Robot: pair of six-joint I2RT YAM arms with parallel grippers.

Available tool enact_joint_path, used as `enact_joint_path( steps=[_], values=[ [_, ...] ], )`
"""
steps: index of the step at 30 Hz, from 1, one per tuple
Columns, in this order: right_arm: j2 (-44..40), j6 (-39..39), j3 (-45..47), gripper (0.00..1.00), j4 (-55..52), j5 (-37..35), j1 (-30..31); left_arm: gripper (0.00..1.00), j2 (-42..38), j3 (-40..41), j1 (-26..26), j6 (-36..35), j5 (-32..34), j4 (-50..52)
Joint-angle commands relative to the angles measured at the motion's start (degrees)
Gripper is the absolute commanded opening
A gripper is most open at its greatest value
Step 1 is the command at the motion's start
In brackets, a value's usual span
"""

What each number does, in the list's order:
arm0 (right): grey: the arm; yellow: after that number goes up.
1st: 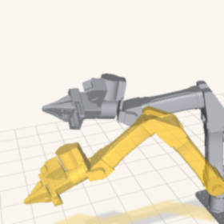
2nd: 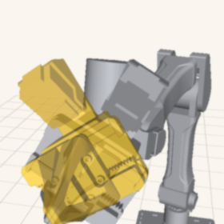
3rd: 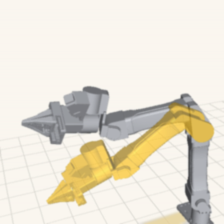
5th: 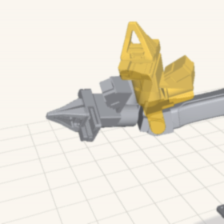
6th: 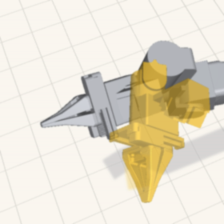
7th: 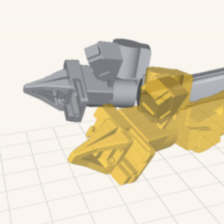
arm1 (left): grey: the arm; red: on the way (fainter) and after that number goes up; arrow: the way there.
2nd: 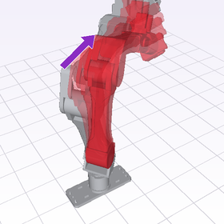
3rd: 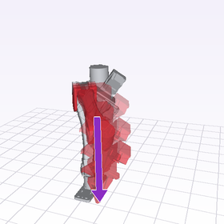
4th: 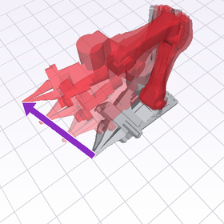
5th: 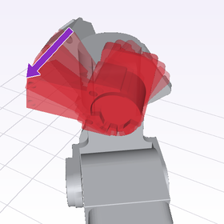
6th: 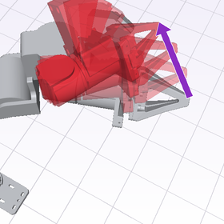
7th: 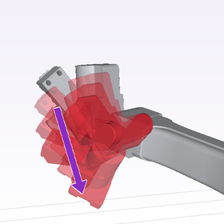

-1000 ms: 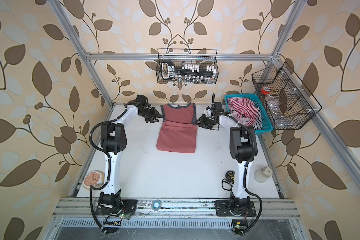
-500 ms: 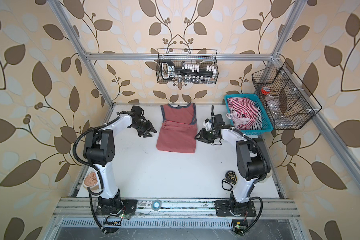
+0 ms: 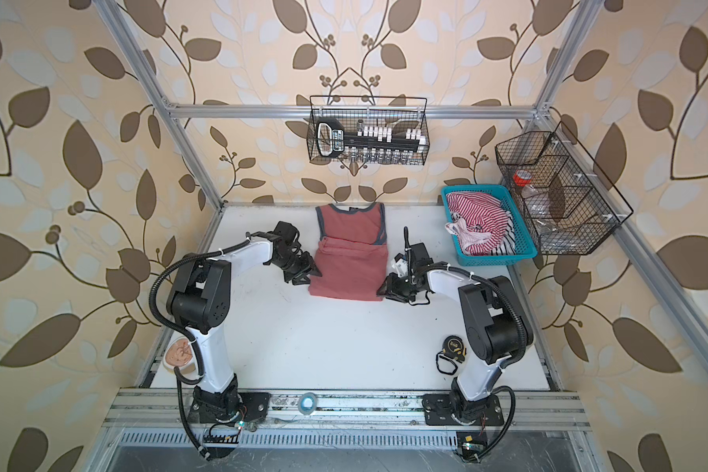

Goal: Fold and stack tank tops
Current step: Fold the tank top at the top-center of the table.

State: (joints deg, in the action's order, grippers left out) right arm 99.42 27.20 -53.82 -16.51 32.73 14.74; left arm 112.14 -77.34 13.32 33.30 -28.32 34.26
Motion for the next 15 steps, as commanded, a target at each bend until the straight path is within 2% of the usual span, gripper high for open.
enact_joint_path(
  steps=[1, 5, 8, 11, 15],
  values=[
    [2.12, 0.45, -0.07, 0.41, 1.77, -0.45, 0.43, 0.48, 0.64, 0.84, -0.01, -0.12, 0.81, -0.38],
    [3.29, 0.7, 0.09, 0.38, 2.12, 0.0, 0.89, 0.47, 1.15, 1.59, 0.29, 0.04, 0.76, -0.33],
    [3.69, 0.93, 0.37, 0.31, 2.54, 0.4, 1.25, 0.45, 1.06, 2.48, 0.55, 0.14, 0.22, -0.42],
    [4.05, 1.0, 0.64, 0.22, 2.82, 0.75, 1.45, 0.36, 0.98, 3.36, 1.12, 0.44, -0.94, -1.19],
    [4.36, 1.05, 1.0, 0.07, 3.43, 1.1, 1.48, 0.17, 1.04, 4.06, 2.29, 0.86, -2.14, -1.79]
  ],
)
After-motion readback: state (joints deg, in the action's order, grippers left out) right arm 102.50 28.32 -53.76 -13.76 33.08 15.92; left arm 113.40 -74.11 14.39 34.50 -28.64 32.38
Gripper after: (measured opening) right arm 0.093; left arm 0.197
